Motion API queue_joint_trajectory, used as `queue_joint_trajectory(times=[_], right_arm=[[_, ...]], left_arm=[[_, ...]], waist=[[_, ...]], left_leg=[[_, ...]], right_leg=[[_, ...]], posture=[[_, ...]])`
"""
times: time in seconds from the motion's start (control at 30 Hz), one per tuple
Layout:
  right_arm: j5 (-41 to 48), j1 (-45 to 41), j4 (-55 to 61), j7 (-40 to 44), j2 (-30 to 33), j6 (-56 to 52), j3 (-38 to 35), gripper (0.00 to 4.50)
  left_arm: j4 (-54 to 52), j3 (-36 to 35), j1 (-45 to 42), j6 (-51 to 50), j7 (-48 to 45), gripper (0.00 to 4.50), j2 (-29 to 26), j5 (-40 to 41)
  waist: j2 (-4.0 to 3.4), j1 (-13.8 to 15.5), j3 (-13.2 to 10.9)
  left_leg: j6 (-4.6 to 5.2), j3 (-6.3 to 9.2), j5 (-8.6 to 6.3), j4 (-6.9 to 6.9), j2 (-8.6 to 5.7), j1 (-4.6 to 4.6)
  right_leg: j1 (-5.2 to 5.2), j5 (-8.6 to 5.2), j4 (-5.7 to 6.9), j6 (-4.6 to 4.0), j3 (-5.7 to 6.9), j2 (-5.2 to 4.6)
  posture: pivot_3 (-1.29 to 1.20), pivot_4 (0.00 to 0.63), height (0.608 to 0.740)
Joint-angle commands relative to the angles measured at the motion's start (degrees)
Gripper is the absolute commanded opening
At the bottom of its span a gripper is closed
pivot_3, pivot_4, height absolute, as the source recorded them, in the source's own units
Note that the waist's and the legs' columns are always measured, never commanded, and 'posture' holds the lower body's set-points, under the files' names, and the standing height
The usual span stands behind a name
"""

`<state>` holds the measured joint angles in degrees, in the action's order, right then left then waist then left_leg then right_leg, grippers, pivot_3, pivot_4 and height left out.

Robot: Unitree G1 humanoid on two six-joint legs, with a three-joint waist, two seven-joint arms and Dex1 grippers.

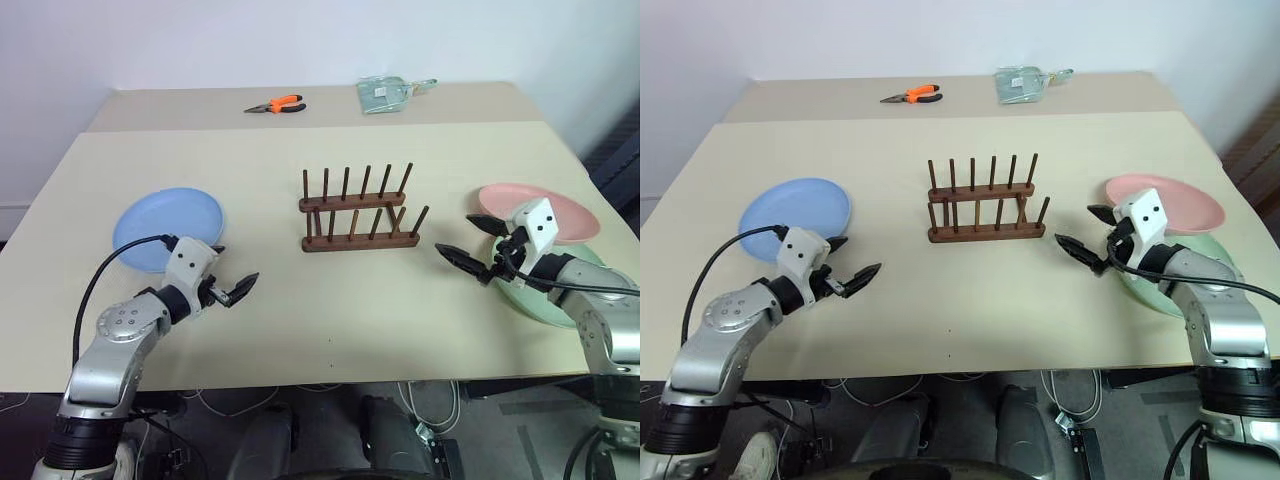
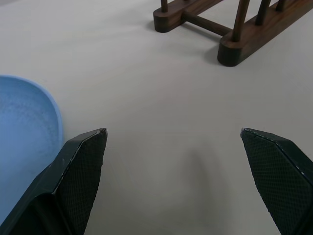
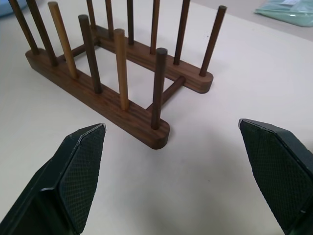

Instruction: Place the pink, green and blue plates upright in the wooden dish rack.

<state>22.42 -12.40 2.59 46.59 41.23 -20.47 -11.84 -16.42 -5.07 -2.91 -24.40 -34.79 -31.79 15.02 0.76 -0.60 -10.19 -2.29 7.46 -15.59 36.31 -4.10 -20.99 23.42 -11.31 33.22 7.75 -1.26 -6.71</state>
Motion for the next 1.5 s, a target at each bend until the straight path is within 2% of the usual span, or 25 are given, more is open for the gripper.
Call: queue_joint_trajectory(times=[0.03,0.27,0.43,0.57,0.7,0.8,0.93,1.0,1.17,1.33,1.4,1.43,1.5], right_arm=[[-1.3,-2.8,0.1,-1.1,-0.5,2.2,0.1,4.46],[-0.1,-1.6,2.6,1.9,0.0,-2.2,2.8,4.46],[-0.6,2.2,9.1,-1.1,-1.8,-3.6,4.2,4.46],[-1.0,7.6,16.6,-5.7,-3.8,-5.2,3.5,4.46],[-1.0,12.8,23.8,-10.3,-5.7,-7.3,2.0,4.46],[-0.7,16.4,27.9,-12.7,-6.3,-8.7,0.4,4.50],[-0.6,20.4,31.3,-13.8,-6.0,-10.1,-0.6,4.50],[-0.2,20.9,32.0,-13.3,-5.2,-11.4,-0.6,4.50],[1.7,22.3,32.9,-9.1,-0.4,-15.0,-0.9,4.50],[2.9,23.9,31.6,-5.3,4.3,-16.6,-2.8,4.50],[2.2,24.4,30.7,-4.9,4.9,-16.2,-2.8,4.50],[1.6,24.8,30.3,-4.7,5.1,-15.6,-2.8,4.50],[0.9,25.7,29.3,-4.3,5.3,-14.6,-2.8,4.50]], left_arm=[[-1.4,0.8,-0.2,1.1,0.1,4.50,0.4,-0.2],[7.1,4.8,-5.9,4.2,-5.6,4.50,2.1,0.4],[25.4,11.2,-20.7,9.2,-12.1,4.50,4.7,-3.4],[44.5,16.5,-34.0,14.5,-19.9,4.50,9.6,-6.4],[59.4,19.8,-41.7,21.9,-24.7,4.50,12.8,-10.5],[67.3,20.5,-45.6,26.8,-23.6,3.68,14.8,-13.6],[71.7,19.1,-47.6,29.7,-24.1,1.60,16.7,-13.7],[71.4,19.5,-46.9,32.1,-24.9,0.77,16.8,-14.7],[64.8,19.7,-42.3,37.7,-29.6,0.78,16.9,-13.7],[48.7,23.0,-34.7,33.5,-37.9,0.78,13.9,-12.2],[45.5,23.0,-33.3,29.9,-39.0,1.87,12.8,-11.5],[44.5,22.8,-32.9,28.7,-38.9,2.23,12.4,-11.4],[43.6,22.6,-32.5,27.1,-37.3,3.23,11.4,-12.6]], waist=[[0.00,0.0,0.0],[0.00,0.4,0.0],[0.01,1.3,0.0],[0.03,1.5,0.0],[0.04,1.3,0.0],[0.05,1.3,0.0],[0.08,1.3,0.1],[0.10,1.4,0.1],[0.08,1.3,0.1],[0.09,1.3,0.1],[0.09,1.4,0.1],[0.09,1.3,0.1],[0.10,1.4,0.1]], left_leg=[[0.00,0.00,0.00,0.00,0.00,0.00],[0.00,0.03,0.00,0.03,-0.02,-0.01],[0.00,0.03,0.00,0.17,-0.05,-0.09],[0.02,0.08,-0.01,0.27,-0.08,-0.25],[0.10,0.13,-0.06,0.47,-0.12,-0.37],[0.14,0.11,-0.09,0.54,-0.10,-0.35],[0.18,0.15,-0.12,0.66,-0.10,-0.38],[0.20,0.16,-0.13,0.68,-0.09,-0.37],[0.21,0.17,-0.14,0.67,-0.09,-0.37],[0.23,0.15,-0.16,0.67,-0.08,-0.38],[0.23,0.16,-0.16,0.68,-0.07,-0.38],[0.24,0.16,-0.16,0.68,-0.07,-0.38],[0.24,0.16,-0.16,0.69,-0.07,-0.38]], right_leg=[[0.00,0.00,0.00,0.00,0.00,0.00],[-0.01,0.01,0.01,0.00,0.03,0.00],[0.01,0.09,0.04,0.15,0.06,0.01],[0.03,0.11,-0.01,0.19,0.12,0.00],[0.04,0.11,-0.01,0.21,0.17,-0.02],[0.02,0.10,0.01,0.24,0.18,-0.02],[-0.03,-0.04,0.02,0.45,0.19,-0.02],[-0.05,-0.04,0.03,0.46,0.18,-0.02],[-0.04,-0.03,0.03,0.45,0.19,-0.03],[-0.05,0.07,0.02,0.28,0.16,-0.04],[-0.05,0.07,0.03,0.27,0.17,-0.04],[-0.05,0.06,0.03,0.27,0.17,-0.04],[-0.05,-0.05,0.03,0.43,0.18,-0.04]], posture=[[0.00,0.150,0.740],[0.00,0.150,0.740],[0.00,0.150,0.740],[0.00,0.150,0.740],[0.00,0.150,0.740],[0.00,0.150,0.740],[0.00,0.150,0.740],[0.00,0.150,0.740],[0.00,0.150,0.740],[0.00,0.150,0.740],[0.00,0.150,0.740],[0.00,0.150,0.740],[0.00,0.150,0.740]])
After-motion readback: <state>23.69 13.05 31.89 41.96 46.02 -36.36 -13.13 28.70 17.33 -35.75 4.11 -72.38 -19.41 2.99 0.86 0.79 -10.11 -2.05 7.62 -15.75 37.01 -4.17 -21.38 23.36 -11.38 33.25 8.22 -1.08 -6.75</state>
